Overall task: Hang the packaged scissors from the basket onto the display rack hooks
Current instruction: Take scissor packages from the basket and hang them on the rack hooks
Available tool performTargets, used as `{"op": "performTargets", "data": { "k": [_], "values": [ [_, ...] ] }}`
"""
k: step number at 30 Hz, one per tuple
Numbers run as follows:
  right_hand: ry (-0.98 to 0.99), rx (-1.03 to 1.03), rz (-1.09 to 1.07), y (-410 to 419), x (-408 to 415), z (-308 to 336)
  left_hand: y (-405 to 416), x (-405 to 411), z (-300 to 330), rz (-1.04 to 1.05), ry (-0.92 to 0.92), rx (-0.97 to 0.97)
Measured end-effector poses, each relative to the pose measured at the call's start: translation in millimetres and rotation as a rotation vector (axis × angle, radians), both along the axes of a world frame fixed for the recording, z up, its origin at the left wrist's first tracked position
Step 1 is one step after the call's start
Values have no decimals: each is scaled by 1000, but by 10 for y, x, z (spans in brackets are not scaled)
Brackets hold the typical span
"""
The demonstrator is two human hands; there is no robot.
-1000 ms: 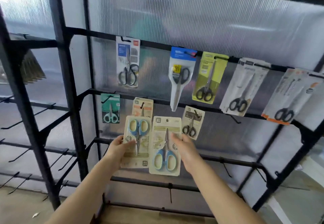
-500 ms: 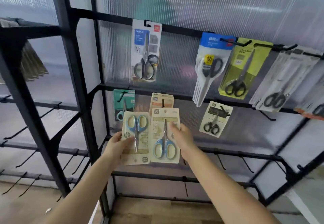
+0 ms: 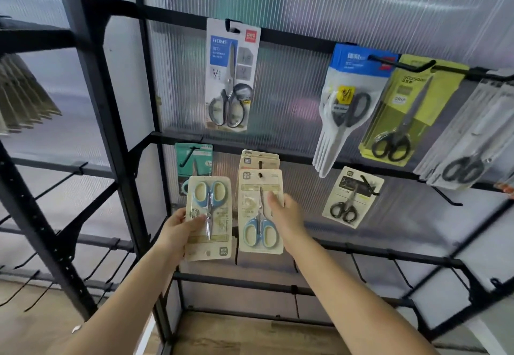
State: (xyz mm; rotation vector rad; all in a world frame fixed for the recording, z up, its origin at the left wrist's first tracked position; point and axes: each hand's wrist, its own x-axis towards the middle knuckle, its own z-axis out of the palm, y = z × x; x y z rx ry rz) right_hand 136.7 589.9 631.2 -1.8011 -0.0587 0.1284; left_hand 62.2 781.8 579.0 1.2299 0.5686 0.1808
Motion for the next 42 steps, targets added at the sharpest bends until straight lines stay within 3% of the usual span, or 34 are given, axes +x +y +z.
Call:
{"op": "performTargets", "data": {
  "k": [9, 21, 24, 26, 29, 32, 34, 37, 42],
  "values": [
    [-54, -8, 13, 156, 345, -74, 14, 28, 47, 17, 25, 71],
    [-44, -244, 44, 160, 599, -148, -13, -52, 244, 17, 42, 230],
    [-222, -271, -100, 55, 460, -101, -18, -60, 330, -55, 29, 330],
    [-526, -284, -141, -48, 267, -16, -17, -66, 432, -100, 18, 391],
    [-946, -378, -1, -116, 17, 159, 28, -79, 600, -191, 6, 582],
    [-1137, -646, 181, -120, -92, 379, 65, -119, 779, -341, 4, 842],
    [-1101, -822, 371, -110, -164, 556, 40, -133, 897, -441, 13, 1045],
    [-874, -1017, 576, -85, -180, 656, -67, -114, 1053, -575, 12, 1375],
    [-632, -967, 655, -141, -214, 549, -297, -96, 1175, -587, 0, 1679]
  ]
}}
